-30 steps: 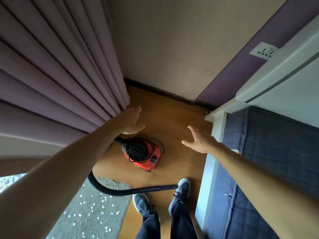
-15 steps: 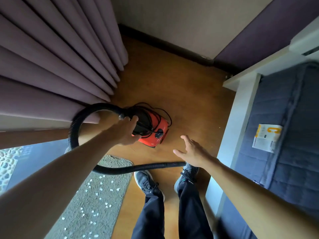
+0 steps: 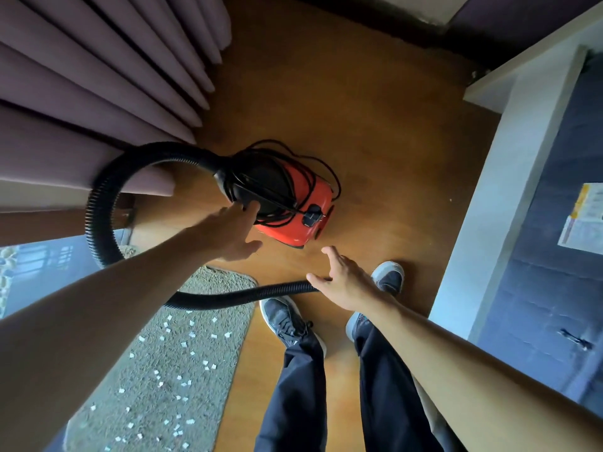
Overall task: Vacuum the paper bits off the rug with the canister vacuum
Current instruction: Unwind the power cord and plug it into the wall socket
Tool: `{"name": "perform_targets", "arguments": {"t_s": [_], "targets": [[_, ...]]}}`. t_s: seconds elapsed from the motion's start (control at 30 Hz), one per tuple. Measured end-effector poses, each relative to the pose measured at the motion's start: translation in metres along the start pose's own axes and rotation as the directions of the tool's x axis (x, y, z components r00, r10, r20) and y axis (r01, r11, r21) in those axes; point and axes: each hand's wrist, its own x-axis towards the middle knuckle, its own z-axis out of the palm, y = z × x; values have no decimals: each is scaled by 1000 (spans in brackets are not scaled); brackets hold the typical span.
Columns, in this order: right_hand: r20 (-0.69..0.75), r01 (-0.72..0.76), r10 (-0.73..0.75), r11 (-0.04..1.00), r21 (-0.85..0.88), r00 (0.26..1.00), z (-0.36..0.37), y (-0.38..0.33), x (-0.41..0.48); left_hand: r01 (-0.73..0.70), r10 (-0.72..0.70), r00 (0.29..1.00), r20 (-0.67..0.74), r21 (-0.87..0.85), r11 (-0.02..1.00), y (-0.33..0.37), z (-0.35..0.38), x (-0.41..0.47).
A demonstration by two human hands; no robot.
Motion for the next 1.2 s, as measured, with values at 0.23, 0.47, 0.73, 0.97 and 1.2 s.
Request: {"name": "perform_targets", "arguments": {"t_s": [0.23, 0.47, 0.73, 0.97, 1.2], "targets": [[13, -26, 25, 997, 66, 1000, 19, -4, 26, -17, 17, 994, -109, 5, 1000, -8, 18, 12], [13, -149, 202, 677, 721, 979, 16, -44, 65, 23, 8, 966, -258, 114, 993, -13, 2, 35], [278, -214, 320, -221, 951, 906, -5, -72, 100, 51, 19, 939, -344, 195, 979, -9, 7, 36], [151, -117, 278, -138, 984, 949, -23, -69, 111, 35, 63, 921, -383, 243, 969, -17, 13, 40], [133, -23, 390, -273, 962, 911, -60, -78, 105, -4, 87, 885, -458, 179, 984, -14, 2, 45]]}}
